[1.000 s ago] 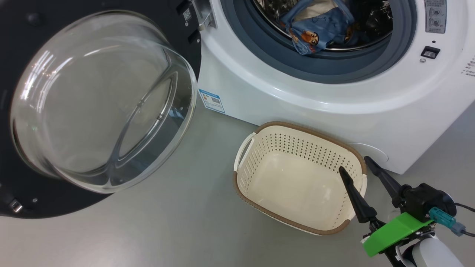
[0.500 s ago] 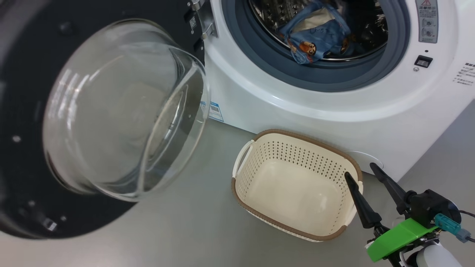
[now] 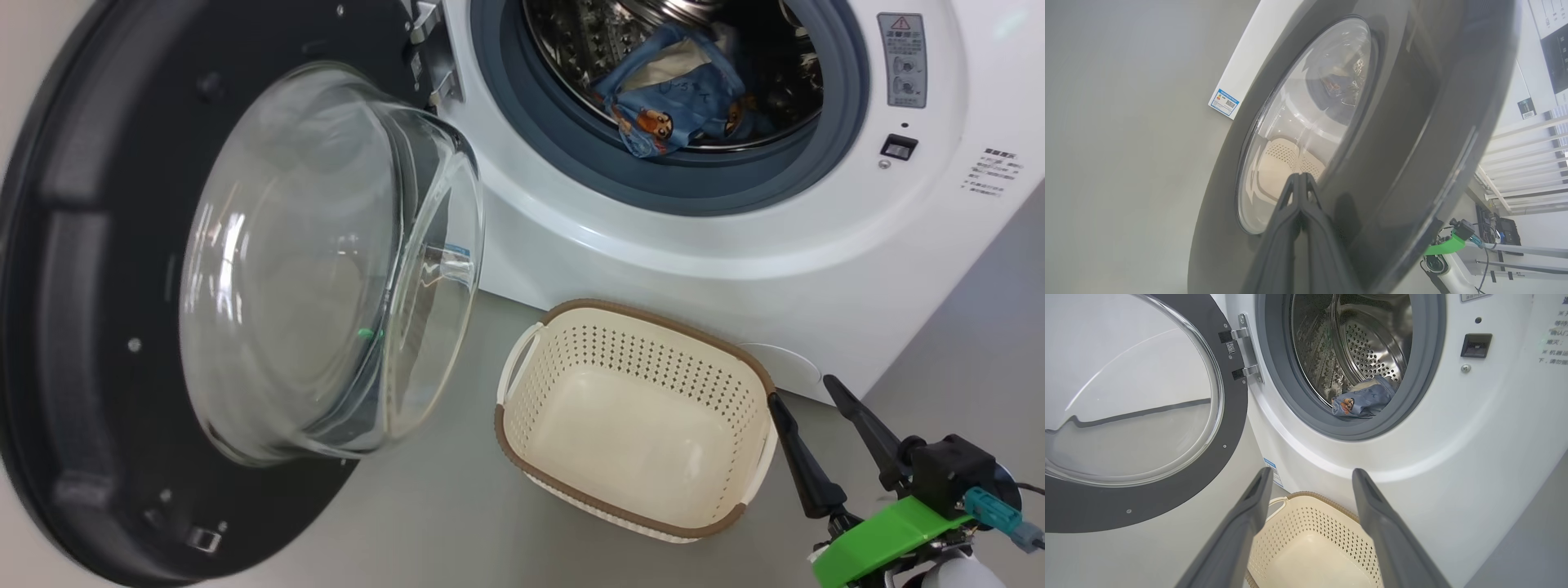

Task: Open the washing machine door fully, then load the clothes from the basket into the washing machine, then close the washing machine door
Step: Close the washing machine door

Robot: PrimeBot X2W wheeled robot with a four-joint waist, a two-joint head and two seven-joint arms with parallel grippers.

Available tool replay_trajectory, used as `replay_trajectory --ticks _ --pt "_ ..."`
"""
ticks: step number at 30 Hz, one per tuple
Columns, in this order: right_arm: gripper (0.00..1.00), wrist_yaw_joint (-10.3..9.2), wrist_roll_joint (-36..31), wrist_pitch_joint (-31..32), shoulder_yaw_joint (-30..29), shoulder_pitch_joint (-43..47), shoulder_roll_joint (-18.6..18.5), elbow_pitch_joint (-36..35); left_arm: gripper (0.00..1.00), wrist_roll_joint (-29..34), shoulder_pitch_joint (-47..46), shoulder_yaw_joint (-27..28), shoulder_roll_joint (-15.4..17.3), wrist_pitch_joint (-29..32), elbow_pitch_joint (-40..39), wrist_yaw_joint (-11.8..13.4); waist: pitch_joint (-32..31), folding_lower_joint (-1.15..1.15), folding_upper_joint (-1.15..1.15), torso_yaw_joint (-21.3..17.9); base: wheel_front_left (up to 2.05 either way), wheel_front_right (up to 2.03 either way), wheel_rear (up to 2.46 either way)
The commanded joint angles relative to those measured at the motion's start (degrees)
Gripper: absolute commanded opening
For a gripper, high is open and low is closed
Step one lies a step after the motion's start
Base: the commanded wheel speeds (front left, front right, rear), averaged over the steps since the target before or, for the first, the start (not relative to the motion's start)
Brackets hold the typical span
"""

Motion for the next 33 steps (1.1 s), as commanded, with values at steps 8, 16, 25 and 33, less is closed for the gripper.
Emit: replay_trajectory --ticks 8,16,25,33 --pt "1.0 0.09 0.18 -0.27 0.22 1.79 0.15 -1.65 0.0 -1.03 -0.89 1.65 0.45 2.93 -9.27 -0.43 -1.33 0.0 0.0 -2.39 0.0 0.0 0.0" --pt "1.0 0.09 0.01 -0.27 -0.52 2.64 0.9 -1.95 0.0 -0.77 -1.49 0.66 -1.99 4.47 -13.78 -0.43 -1.93 0.0 0.0 -5.59 0.0 0.0 0.0" --pt "1.0 0.09 -0.18 -0.27 -0.92 2.7 1.64 -2.14 0.0 0.22 -3.25 -0.71 -4.64 4.95 -14.96 -0.43 -2.14 0.0 0.0 -10.29 0.0 0.0 0.0" --pt "1.0 0.09 -0.26 -0.27 -1.42 2.82 2.43 -2.41 0.0 0.97 -6.24 -1.95 -7.0 5.01 -14.82 -0.43 -1.87 0.0 0.0 -15.71 0.0 0.0 0.0"
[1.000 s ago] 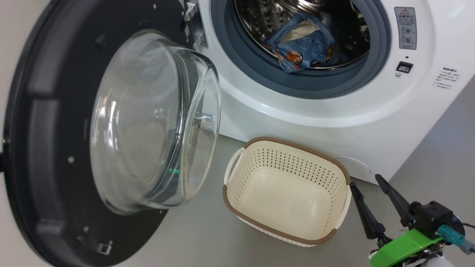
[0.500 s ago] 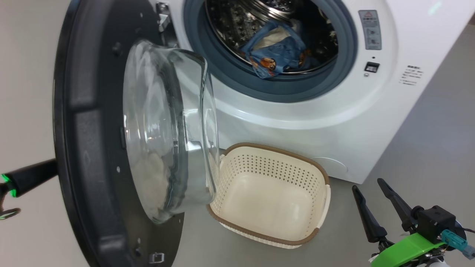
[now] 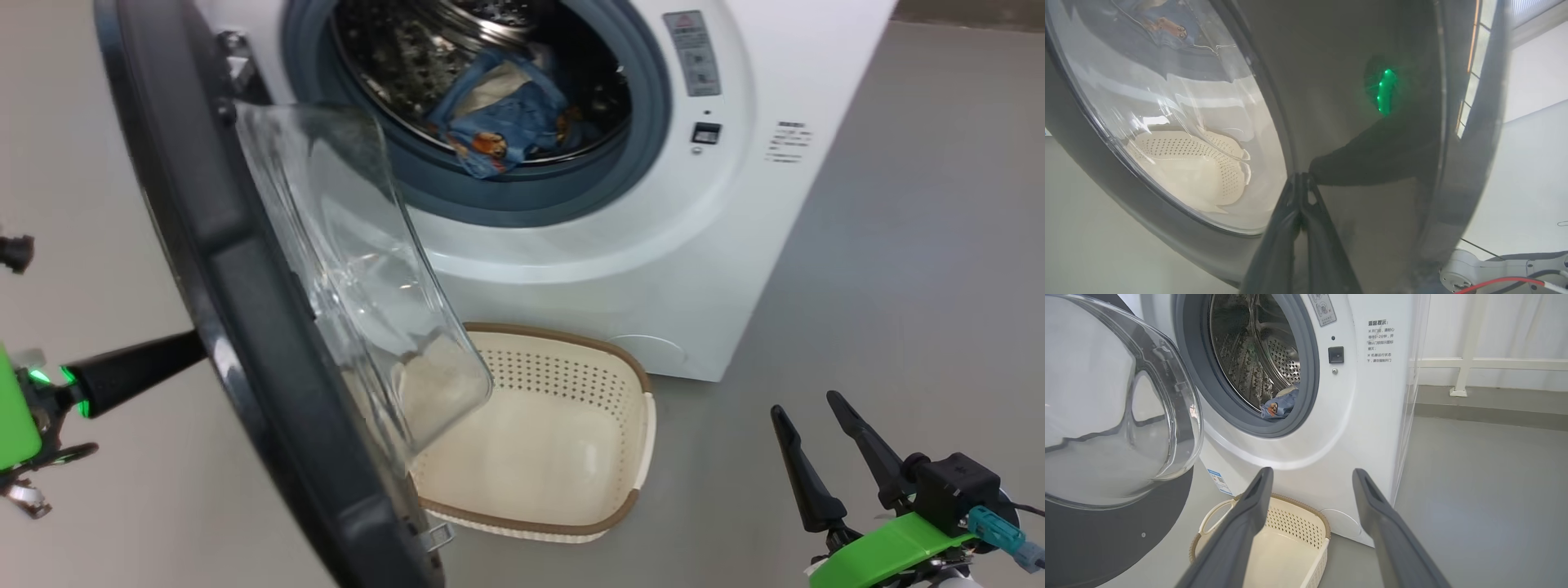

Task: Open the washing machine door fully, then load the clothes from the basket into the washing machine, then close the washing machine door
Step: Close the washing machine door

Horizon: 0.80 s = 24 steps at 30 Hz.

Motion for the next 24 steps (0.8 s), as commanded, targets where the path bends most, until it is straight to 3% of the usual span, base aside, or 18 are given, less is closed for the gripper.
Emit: replay_trajectory --ticks 1,24 --pt "1.0 0.09 -0.18 -0.27 0.93 0.21 -0.19 -1.52 0.0 0.1 -4.15 2.6 1.88 0.11 -2.08 -0.44 0.27 0.0 0.0 -2.52 0.0 0.0 0.0" --pt "1.0 0.09 -0.33 -0.27 -0.1 -1.14 1.85 -2.08 0.0 4.02 -10.58 0.52 -0.22 -4.34 3.18 -0.44 2.4 0.0 0.0 -15.25 0.0 0.0 0.0"
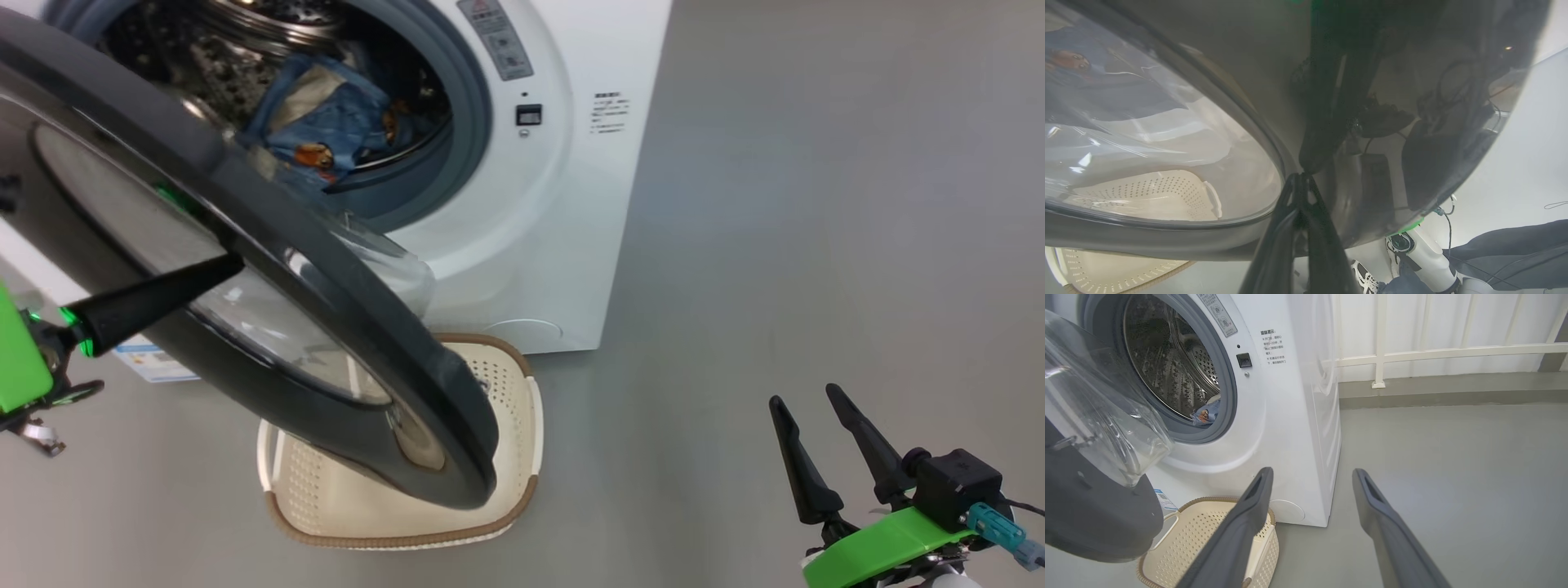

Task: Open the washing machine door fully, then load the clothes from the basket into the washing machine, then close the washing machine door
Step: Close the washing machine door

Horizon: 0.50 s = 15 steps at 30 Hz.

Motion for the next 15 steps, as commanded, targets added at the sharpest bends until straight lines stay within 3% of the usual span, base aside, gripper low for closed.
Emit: replay_trajectory --ticks 1,15 --pt "1.0 0.09 -0.25 -0.27 1.0 -0.81 -0.17 -1.56 0.0 0.32 -4.1 2.3 2.18 -0.92 -0.6 -0.42 0.56 0.0 0.0 -1.82 0.0 0.0 0.0" --pt "1.0 0.09 -0.42 -0.27 0.04 -0.31 0.01 -1.58 0.0 0.21 -2.23 1.55 2.64 -4.48 0.4 -0.42 -0.27 0.0 0.0 -1.49 0.0 0.0 0.0"
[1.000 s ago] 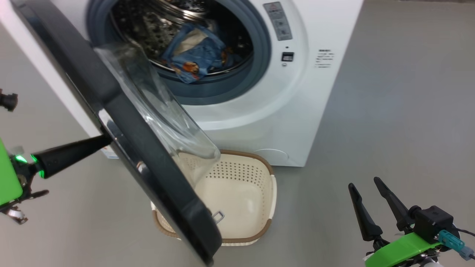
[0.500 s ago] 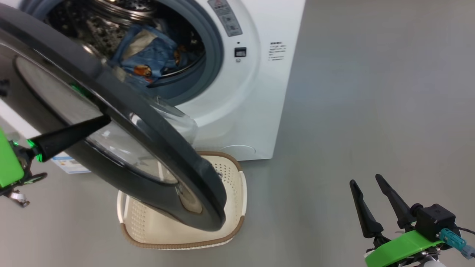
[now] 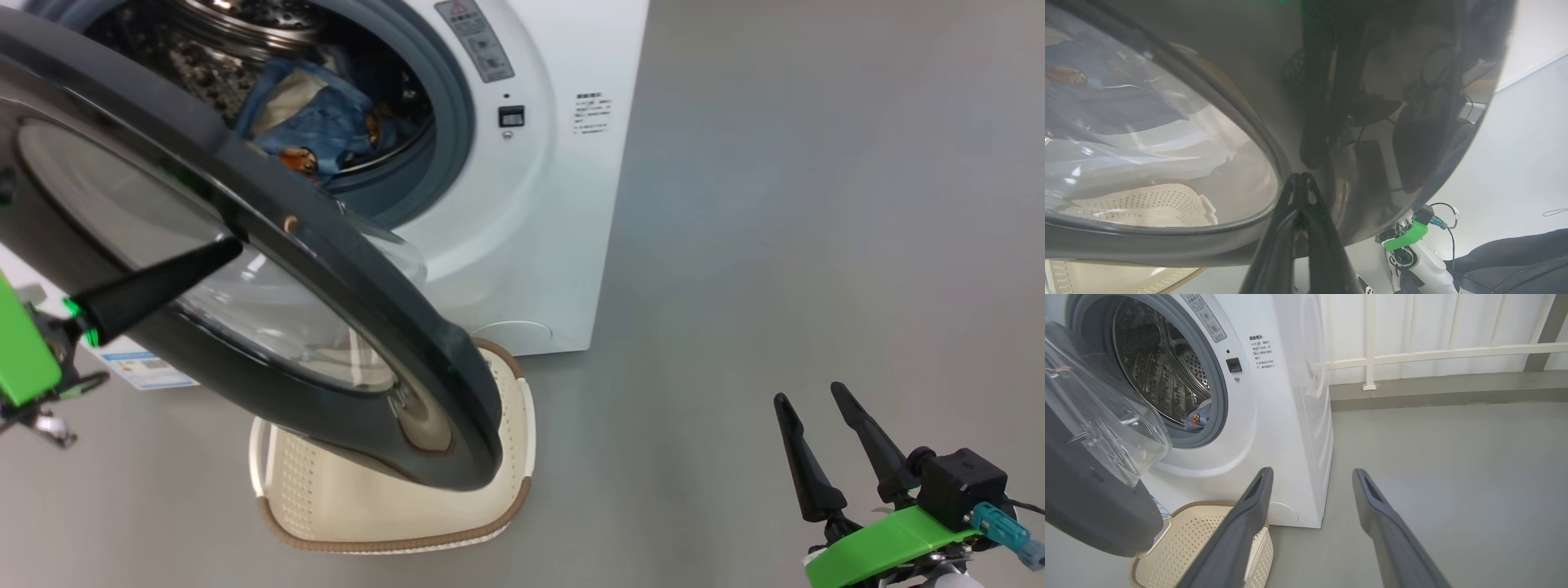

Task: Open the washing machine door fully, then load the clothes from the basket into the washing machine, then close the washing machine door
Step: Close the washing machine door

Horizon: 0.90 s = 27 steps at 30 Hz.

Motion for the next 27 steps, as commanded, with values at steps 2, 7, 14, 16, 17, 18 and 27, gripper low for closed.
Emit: replay_trajectory --ticks 2,7,14,16,17,18,27 --pt "1.0 0.09 -0.44 -0.27 0.89 -0.14 -0.47 -1.5 0.0 0.01 0.3 3.09 3.38 -0.93 -1.49 -0.42 -0.33 0.0 0.0 0.91 0.0 0.0 0.0" --pt "1.0 0.09 -0.52 -0.27 1.03 -0.01 -0.61 -1.51 0.0 0.08 4.76 4.03 4.0 -3.66 -2.12 -0.42 -0.89 0.0 0.0 2.39 0.0 0.0 0.0" --pt "1.0 0.09 -0.18 -0.27 1.13 0.69 -1.27 -1.35 0.35 0.28 12.45 5.59 3.78 -8.63 -1.88 -0.42 -2.06 0.0 0.0 3.3 0.0 0.0 0.0" --pt "1.0 0.09 -0.09 -0.27 1.11 0.95 -1.5 -1.4 0.44 0.7 14.75 5.85 3.68 -10.38 -1.76 -0.42 -2.29 0.0 0.0 3.45 0.0 0.0 0.0" --pt "1.0 0.09 -0.04 -0.27 1.1 1.03 -1.62 -1.42 0.65 0.89 15.91 5.99 3.54 -11.4 -1.63 -0.42 -2.38 0.0 0.0 3.49 0.0 0.0 0.0" --pt "1.0 0.09 0.0 -0.27 1.08 1.11 -1.73 -1.43 0.83 0.97 17.01 6.02 3.36 -12.31 -1.49 -0.42 -2.49 0.0 0.0 3.53 0.0 0.0 0.0" --pt "1.0 0.09 0.07 -0.27 1.25 1.86 -2.17 -1.59 1.0 3.11 25.93 4.95 1.52 -22.03 0.93 -0.42 -3.21 0.0 0.0 3.12 0.0 0.0 0.0"
